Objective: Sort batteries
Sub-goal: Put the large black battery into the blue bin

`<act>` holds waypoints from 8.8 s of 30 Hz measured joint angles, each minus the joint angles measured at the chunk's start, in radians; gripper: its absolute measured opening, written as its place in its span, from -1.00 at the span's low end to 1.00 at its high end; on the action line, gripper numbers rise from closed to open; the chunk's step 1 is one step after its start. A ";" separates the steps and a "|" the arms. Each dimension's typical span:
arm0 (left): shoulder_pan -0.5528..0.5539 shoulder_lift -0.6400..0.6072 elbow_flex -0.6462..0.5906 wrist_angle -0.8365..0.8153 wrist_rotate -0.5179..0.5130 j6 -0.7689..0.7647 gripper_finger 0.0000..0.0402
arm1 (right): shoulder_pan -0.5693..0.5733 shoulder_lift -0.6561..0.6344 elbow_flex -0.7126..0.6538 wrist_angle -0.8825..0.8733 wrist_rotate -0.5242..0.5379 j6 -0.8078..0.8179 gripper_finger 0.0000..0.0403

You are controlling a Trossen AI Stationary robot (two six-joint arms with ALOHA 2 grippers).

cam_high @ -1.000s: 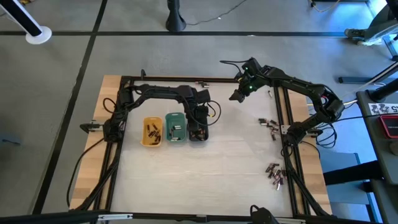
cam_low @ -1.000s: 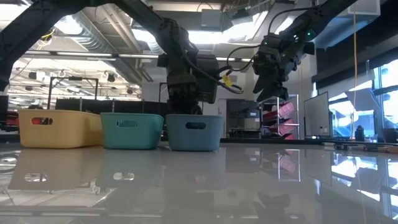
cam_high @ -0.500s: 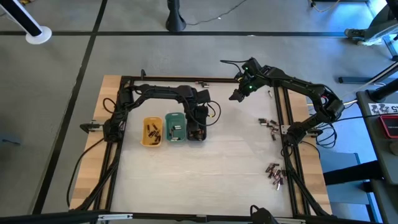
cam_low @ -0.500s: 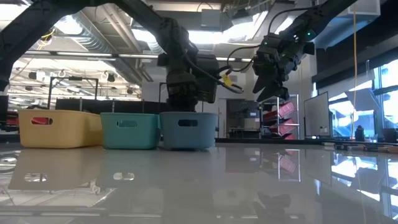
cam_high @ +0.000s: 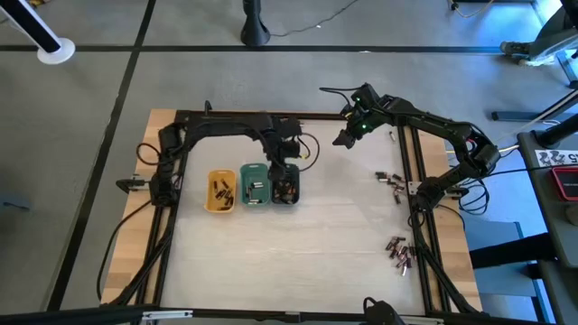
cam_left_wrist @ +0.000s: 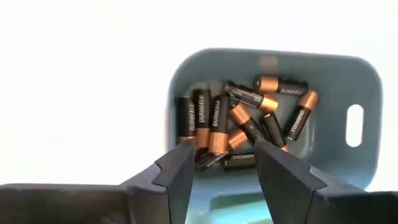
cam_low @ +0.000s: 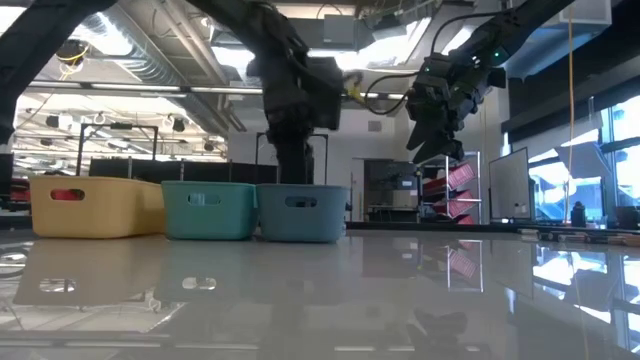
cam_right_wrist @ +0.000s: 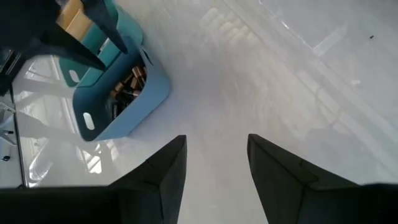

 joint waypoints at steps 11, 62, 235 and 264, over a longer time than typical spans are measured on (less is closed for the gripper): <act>0.069 -0.122 0.000 0.012 -0.010 -0.011 -0.21 | 0.000 0.000 0.000 0.000 0.000 -0.014 -0.14; 0.432 0.432 0.529 0.070 0.025 0.039 -0.21 | 0.001 0.000 0.000 0.091 0.029 0.377 -0.14; 0.054 0.180 0.161 -0.228 0.324 0.110 -0.78 | 0.001 0.000 0.000 -0.061 -0.001 0.150 -0.14; 0.004 0.141 0.123 -0.176 0.016 0.024 -0.17 | 0.001 0.000 0.000 -0.035 -0.001 0.172 -0.14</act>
